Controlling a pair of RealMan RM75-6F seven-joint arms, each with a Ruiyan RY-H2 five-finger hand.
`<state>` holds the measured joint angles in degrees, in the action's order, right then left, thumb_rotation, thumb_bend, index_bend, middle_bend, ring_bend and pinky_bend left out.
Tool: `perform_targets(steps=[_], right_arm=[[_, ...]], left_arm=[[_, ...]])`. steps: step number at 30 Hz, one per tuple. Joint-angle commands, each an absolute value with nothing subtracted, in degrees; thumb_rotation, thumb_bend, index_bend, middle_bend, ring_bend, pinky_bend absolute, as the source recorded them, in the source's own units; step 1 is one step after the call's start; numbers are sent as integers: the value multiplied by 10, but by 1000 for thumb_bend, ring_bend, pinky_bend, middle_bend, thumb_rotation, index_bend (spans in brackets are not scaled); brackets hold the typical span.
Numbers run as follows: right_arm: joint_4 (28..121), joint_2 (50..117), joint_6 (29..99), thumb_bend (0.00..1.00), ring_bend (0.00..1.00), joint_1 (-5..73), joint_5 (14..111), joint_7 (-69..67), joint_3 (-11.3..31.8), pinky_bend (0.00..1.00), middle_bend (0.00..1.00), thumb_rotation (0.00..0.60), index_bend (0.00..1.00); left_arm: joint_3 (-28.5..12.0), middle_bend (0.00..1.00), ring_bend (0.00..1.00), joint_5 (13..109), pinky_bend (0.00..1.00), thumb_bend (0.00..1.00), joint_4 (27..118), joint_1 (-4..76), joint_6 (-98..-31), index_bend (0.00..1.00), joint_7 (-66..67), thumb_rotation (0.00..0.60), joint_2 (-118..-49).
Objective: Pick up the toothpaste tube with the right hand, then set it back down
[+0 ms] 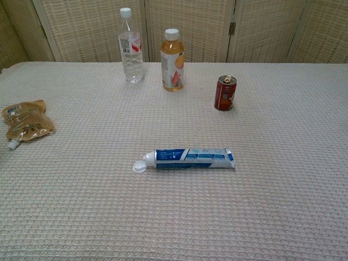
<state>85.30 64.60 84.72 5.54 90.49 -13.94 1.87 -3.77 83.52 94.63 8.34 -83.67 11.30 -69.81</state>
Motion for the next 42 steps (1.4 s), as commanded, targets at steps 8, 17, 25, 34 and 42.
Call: perform_targets(steps=[8,17,25,34,42], right_arm=[[861,646,839,691,152,64,916,-134,14,99,130,600,69],[929,654,773,627,151,118,942,-90,16,128,119,600,69],[1001,701,637,395,129,206,909,36,38,139,96,600,49],[985,820,537,355,189,292,803,168,82,182,148,600,52],[943,902,506,356,245,347,713,251,103,217,212,600,119]], left_arm=[[-37,162,101,844,0,212,939,79,-850,104,108,600,-702],[-35,162,101,854,0,212,941,77,-856,104,102,600,-700],[-33,162,101,860,0,213,943,75,-861,103,100,600,-698],[-31,162,101,864,0,212,943,71,-865,104,97,600,-694],[-31,162,101,860,0,213,941,68,-865,104,91,600,-691]])
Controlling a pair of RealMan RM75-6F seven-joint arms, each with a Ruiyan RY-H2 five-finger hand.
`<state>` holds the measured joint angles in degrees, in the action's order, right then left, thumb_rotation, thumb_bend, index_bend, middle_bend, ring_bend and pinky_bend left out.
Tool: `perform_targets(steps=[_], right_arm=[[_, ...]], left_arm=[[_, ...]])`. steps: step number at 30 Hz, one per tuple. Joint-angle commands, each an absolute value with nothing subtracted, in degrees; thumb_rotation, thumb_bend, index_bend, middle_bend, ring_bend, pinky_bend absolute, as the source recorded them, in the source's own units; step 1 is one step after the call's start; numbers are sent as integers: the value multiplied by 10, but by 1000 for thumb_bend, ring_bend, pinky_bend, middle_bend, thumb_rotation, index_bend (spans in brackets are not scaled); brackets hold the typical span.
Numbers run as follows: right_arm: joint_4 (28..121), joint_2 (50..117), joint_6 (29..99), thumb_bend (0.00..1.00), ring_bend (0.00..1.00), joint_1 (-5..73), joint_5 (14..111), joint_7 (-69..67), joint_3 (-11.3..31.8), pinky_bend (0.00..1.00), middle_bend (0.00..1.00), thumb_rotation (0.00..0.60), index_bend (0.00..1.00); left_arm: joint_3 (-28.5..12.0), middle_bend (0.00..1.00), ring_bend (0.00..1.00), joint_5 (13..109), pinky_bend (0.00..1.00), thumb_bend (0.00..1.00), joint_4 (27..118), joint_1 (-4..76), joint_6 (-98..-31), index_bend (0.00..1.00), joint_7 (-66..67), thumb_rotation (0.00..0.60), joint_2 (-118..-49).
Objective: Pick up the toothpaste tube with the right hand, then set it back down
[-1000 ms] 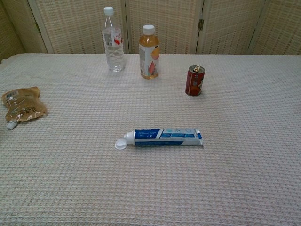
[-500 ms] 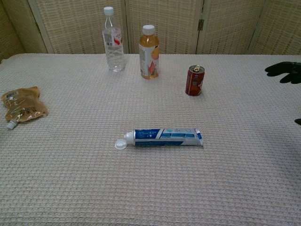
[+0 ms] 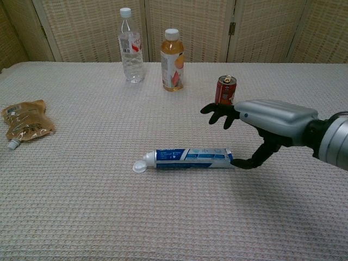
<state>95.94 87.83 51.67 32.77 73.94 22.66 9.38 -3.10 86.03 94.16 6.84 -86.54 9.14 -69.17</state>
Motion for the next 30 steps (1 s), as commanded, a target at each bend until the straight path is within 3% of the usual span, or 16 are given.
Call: perform_targets(steps=[1,14,30], right_arm=[[936,910,505,356,245,352,704,259,105,218,212,600,123],[839,1018,500,355,283,415,627,318,110,243,250,600,209],[784,1062,522,359,394,445,604,339,110,314,374,600,401]], left_arm=[[-31,162,101,860,0,213,941,68,-865,104,91,600,-691],[-31,162,101,861,0,213,938,66,-866,104,84,600,-688],[-32,160,100,859,0,212,921,64,-866,103,65,600,-689]])
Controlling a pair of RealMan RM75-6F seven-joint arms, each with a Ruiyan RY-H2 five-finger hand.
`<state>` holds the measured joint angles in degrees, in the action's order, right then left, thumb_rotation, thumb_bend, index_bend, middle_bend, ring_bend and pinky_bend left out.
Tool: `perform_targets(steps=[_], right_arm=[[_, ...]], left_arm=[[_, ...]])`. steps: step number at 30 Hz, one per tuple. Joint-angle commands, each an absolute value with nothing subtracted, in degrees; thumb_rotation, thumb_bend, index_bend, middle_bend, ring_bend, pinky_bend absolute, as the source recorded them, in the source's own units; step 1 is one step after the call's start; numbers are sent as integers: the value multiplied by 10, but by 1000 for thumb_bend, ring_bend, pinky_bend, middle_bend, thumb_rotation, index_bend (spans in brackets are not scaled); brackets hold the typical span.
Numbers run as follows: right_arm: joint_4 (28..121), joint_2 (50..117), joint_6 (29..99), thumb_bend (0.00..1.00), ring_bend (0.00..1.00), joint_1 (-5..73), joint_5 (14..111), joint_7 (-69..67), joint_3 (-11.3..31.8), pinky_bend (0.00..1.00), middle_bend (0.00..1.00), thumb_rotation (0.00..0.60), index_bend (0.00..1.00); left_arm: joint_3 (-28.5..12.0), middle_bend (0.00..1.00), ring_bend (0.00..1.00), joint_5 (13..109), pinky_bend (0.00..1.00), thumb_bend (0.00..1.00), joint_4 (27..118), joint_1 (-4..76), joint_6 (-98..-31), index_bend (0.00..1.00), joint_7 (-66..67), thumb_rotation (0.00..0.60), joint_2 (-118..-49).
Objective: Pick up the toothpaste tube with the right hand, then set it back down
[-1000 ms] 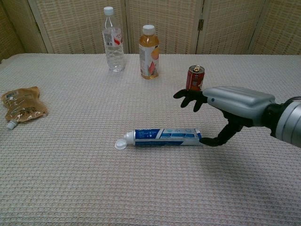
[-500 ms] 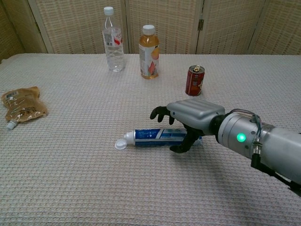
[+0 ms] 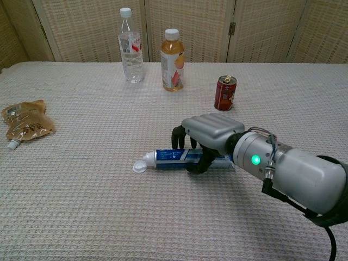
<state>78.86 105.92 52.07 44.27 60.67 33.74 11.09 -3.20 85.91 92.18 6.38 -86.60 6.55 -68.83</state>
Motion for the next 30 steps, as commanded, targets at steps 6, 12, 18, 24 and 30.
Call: perform_targets(steps=[6,12,18,24,30], right_arm=[[769,1074,525,402,435,452,598,343,108,342,418,600,466],[754,1086,528,619,522,458,599,340,108,429,504,600,577],[766,1070,529,866,610,458,630,296,109,552,572,600,671],[795,1028,531,937,635,446,681,191,116,584,594,600,696],[821,985,527,954,655,433,755,-16,125,603,610,600,718]], left_arm=[[-32,153,100,859,0,212,916,65,-864,100,61,600,-691],[-35,151,99,862,0,212,913,66,-866,98,56,600,-689],[-40,151,99,877,0,213,916,78,-862,98,39,600,-681],[-46,151,101,900,0,213,926,104,-843,98,4,600,-672],[-56,151,105,927,0,215,940,137,-826,89,-10,600,-671]])
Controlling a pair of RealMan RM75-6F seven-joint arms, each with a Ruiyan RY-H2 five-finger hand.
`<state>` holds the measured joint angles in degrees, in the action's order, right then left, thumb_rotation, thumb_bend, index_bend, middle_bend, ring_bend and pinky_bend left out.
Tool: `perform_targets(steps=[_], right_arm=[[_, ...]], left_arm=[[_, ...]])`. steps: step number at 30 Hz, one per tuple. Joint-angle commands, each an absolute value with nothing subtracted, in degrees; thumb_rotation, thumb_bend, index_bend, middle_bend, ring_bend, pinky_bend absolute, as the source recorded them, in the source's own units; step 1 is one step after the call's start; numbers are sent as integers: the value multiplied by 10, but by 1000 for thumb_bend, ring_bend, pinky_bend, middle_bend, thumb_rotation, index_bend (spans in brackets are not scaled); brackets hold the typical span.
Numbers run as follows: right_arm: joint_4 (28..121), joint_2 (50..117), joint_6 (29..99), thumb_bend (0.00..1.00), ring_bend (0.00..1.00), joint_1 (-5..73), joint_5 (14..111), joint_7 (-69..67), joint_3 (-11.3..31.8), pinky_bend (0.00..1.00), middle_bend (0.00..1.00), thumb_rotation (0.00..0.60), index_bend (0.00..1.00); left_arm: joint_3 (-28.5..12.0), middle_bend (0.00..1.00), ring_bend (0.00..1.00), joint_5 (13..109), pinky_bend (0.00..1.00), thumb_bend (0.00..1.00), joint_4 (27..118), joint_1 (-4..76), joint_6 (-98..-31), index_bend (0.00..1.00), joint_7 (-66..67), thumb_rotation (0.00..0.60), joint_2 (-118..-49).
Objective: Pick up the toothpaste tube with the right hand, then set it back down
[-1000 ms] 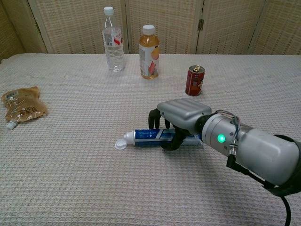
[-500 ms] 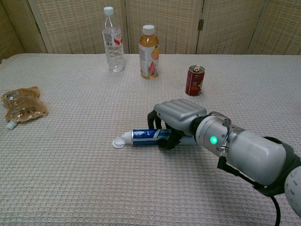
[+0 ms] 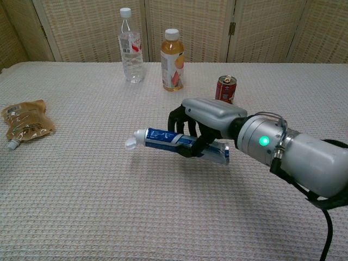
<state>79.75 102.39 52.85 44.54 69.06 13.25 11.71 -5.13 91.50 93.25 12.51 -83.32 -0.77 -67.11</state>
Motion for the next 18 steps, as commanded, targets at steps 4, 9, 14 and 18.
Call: perform_targets(steps=[4,9,14,18], right_arm=[[813,970,532,955,660,432,809,-176,125,605,615,600,724],[793,962,527,957,660,441,851,-324,114,605,616,600,724],[778,961,529,968,659,452,882,-450,100,605,616,600,725],[761,961,534,973,658,461,905,-513,86,605,616,600,726]], left_arm=[[-60,151,106,951,0,215,956,162,-815,68,-14,600,-675],[-65,147,106,970,0,215,969,193,-794,16,1,600,-688],[-67,131,104,981,0,215,981,221,-766,0,39,600,-703],[-71,121,103,980,0,215,983,240,-747,0,65,600,-721]])
